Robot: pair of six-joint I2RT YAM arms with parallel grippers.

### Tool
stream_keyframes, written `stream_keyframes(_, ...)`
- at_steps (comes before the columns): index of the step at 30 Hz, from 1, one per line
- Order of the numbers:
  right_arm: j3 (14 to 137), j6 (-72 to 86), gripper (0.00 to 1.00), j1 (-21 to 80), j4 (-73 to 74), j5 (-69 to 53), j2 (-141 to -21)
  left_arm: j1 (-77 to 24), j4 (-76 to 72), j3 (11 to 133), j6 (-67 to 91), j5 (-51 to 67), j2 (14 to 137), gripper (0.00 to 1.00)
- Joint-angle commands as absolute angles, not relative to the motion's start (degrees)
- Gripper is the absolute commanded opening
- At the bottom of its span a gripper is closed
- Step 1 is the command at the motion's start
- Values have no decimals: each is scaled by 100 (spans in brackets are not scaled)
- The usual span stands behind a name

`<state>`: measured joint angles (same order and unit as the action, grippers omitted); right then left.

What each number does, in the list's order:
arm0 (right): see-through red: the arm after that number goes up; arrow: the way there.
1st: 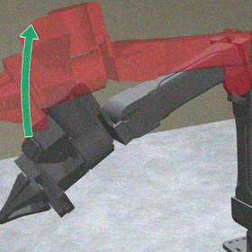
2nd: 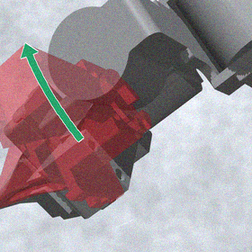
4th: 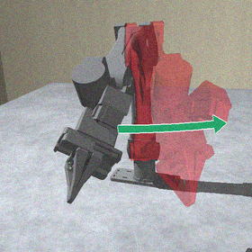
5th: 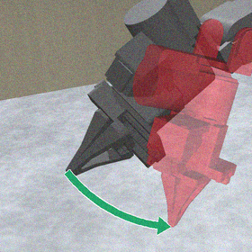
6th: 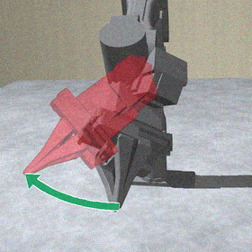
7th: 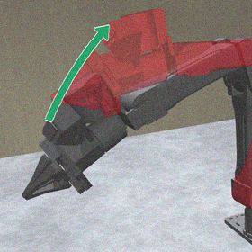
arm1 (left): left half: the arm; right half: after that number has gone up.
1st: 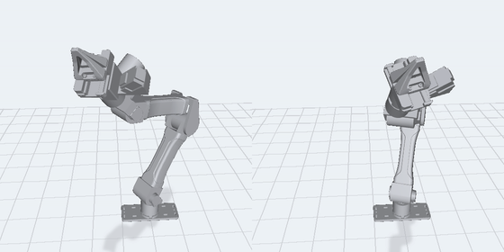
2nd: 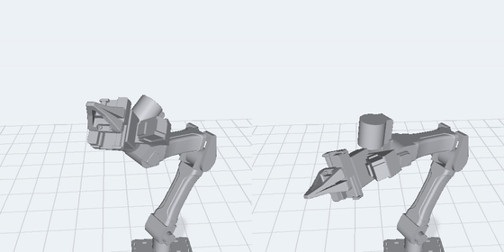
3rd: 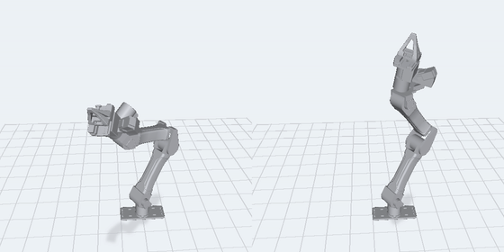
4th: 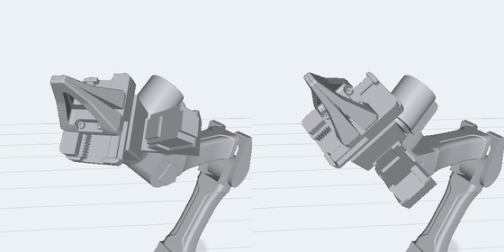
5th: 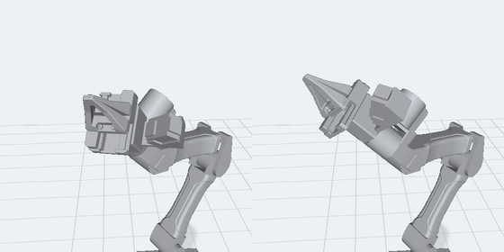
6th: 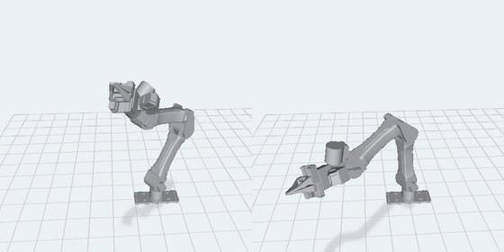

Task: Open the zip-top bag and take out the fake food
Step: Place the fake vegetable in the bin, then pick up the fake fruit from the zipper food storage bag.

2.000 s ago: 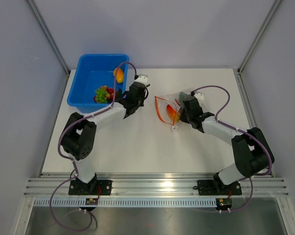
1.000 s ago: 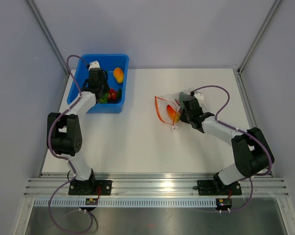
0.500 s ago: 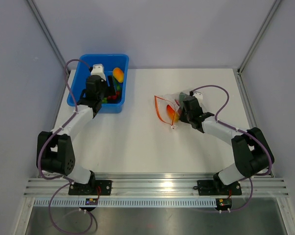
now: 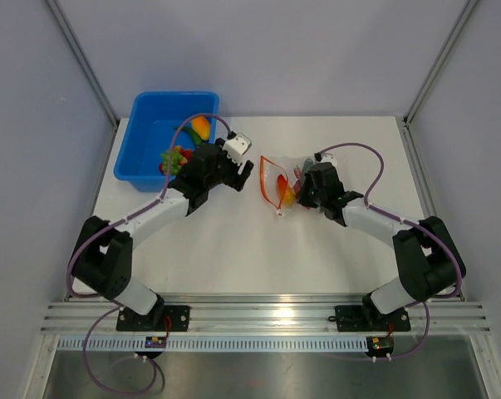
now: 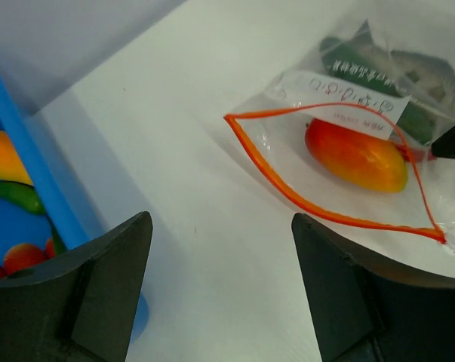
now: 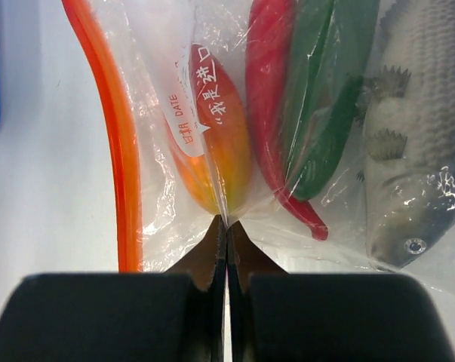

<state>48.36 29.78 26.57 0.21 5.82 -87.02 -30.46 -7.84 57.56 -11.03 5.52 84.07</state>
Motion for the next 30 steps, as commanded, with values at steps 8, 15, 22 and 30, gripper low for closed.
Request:
stream_keyframes(8, 4500, 2813, 0, 2751, -492, 431, -8104, -3146, -387, 6978, -1468, 1010, 10291, 74)
stream_keyframes(15, 4544, 2795, 4, 2751, -483, 369, -8209, -3401, -343, 7216, -1249, 1011, 10749, 74)
stream_keyframes(22, 4570, 2769, 5, 2751, -457, 396, -8244, -3410, -431, 7093, -879, 763, 10512, 75)
stream_keyframes(30, 4597, 2812, 8, 2751, -475, 492, -8262, -3472, 158, 7892, -168, 1212, 11188, 76)
